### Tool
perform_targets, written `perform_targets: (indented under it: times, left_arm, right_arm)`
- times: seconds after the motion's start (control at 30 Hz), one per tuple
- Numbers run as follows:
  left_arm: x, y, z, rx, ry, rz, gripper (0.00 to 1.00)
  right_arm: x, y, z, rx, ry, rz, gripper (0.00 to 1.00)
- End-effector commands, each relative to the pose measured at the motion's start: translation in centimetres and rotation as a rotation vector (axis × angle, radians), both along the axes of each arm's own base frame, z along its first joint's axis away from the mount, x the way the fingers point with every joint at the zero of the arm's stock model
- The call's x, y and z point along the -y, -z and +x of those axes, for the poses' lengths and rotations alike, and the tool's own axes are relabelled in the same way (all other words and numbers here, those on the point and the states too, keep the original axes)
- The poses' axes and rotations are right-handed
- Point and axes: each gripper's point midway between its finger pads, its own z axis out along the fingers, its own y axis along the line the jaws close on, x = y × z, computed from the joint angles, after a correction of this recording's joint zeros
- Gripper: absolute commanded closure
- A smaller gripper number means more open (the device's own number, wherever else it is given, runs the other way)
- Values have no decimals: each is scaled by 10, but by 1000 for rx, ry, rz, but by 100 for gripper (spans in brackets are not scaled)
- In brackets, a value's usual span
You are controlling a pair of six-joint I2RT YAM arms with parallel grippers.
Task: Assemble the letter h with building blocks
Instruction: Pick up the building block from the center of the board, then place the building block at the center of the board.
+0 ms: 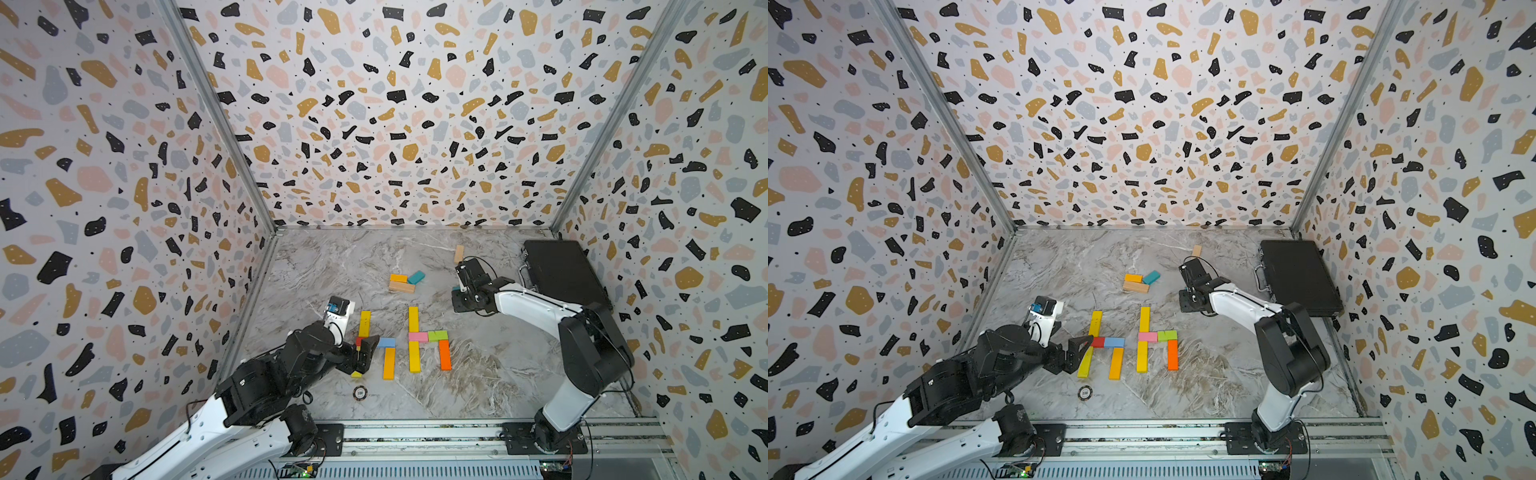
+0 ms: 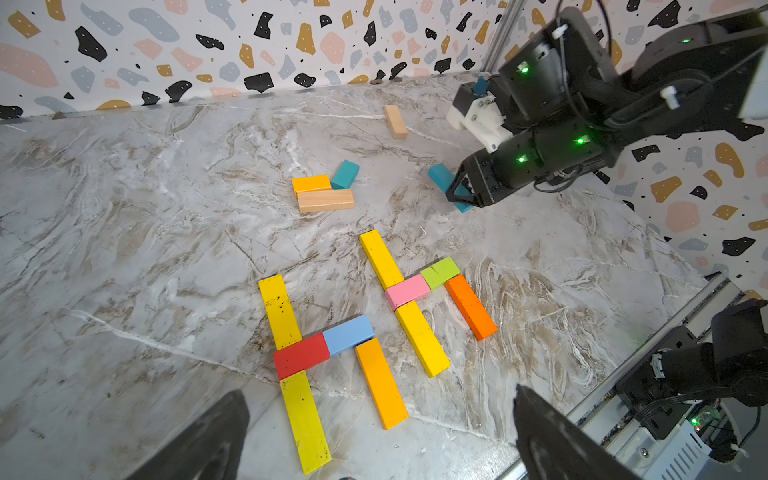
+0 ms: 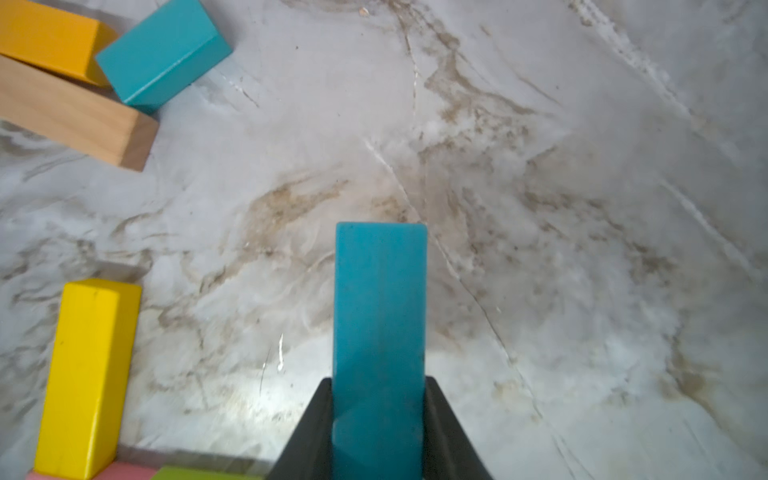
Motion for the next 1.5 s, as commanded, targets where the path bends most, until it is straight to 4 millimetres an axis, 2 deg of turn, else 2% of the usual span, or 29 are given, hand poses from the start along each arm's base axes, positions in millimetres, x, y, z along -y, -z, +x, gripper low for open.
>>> perform_targets:
  times: [0.0,0.23,0.4,0.9,1.13,1.37,1.47]
  left_arm:
    - [4,-5,2,18,8,-25,1]
    - [5,-2,4,11,3,-10,1]
    - [5,-2,6,9,-4,0,1]
    - [4,-2,6,12,-6,2,1]
    - [5,-3,6,12,-3,-2,1]
    - [4,-3,6,13,-4,-2,1]
    - [5,-3,6,12,-4,-1,1]
  right_arm:
    - [2,5,-14,-15,22,41,74]
    - [-2,21,-22,-29,23,25,74]
    - [-13,27,-22,-18,-5,0,75]
    - [-5,35,-20,-20,67,-56,75]
    - [-11,43,-21,-33,70,-62,75]
    - [-12,47,-23,-44,82,-66,71]
    - [-13,48,-23,-48,83,-62,67]
